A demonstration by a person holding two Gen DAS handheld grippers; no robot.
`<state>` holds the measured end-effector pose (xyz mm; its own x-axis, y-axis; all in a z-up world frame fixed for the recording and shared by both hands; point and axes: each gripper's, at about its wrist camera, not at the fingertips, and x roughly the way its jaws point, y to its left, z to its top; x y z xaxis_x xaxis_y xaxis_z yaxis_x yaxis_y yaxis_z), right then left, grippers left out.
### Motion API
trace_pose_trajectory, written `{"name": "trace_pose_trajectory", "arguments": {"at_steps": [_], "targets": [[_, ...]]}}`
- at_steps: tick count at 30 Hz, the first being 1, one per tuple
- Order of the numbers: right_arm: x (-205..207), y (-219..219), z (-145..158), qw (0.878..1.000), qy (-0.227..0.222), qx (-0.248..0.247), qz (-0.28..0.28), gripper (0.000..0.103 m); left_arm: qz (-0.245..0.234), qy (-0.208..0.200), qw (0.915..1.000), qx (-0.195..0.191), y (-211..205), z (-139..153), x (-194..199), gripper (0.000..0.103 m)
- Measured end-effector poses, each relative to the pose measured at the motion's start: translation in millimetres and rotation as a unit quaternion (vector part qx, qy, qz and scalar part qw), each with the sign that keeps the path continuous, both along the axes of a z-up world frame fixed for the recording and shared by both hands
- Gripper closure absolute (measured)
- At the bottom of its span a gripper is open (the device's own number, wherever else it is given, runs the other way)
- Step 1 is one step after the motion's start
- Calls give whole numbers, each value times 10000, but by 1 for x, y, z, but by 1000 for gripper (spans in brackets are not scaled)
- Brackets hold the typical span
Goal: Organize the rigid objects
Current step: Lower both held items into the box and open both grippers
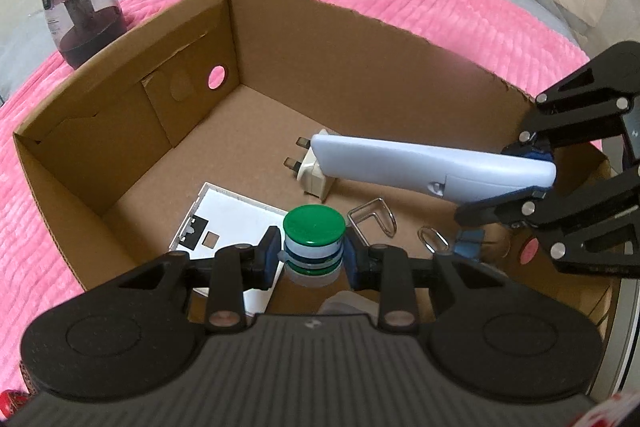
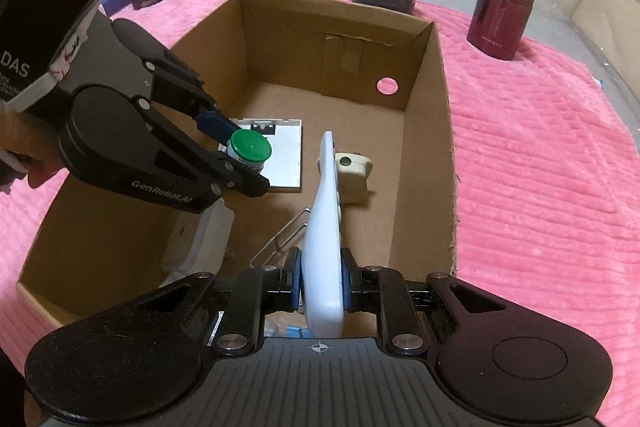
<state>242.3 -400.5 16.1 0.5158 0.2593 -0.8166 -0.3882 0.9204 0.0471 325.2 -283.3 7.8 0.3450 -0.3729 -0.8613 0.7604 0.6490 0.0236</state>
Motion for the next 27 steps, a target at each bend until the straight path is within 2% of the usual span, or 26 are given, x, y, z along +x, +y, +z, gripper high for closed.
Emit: {"name": "trace_pose_trajectory", "arguments": {"at_steps": [5,9,22,27], "targets": [[-2,0,0,10000,23,-4,11,88,-85,-10,9997,216,-5,-3,-1,75],[-3,1,0,10000,35,3,11,88,-70,-43,9998,160,-3,-1,-3,73],[-4,1,-2,9990,98,-352,-253,88,140,-144,9990,-398,12,17,-15,72],[0,4,-4,9979,206,-535,-287,88,183,-186,9986,-463,18,20,-21,72]]}}
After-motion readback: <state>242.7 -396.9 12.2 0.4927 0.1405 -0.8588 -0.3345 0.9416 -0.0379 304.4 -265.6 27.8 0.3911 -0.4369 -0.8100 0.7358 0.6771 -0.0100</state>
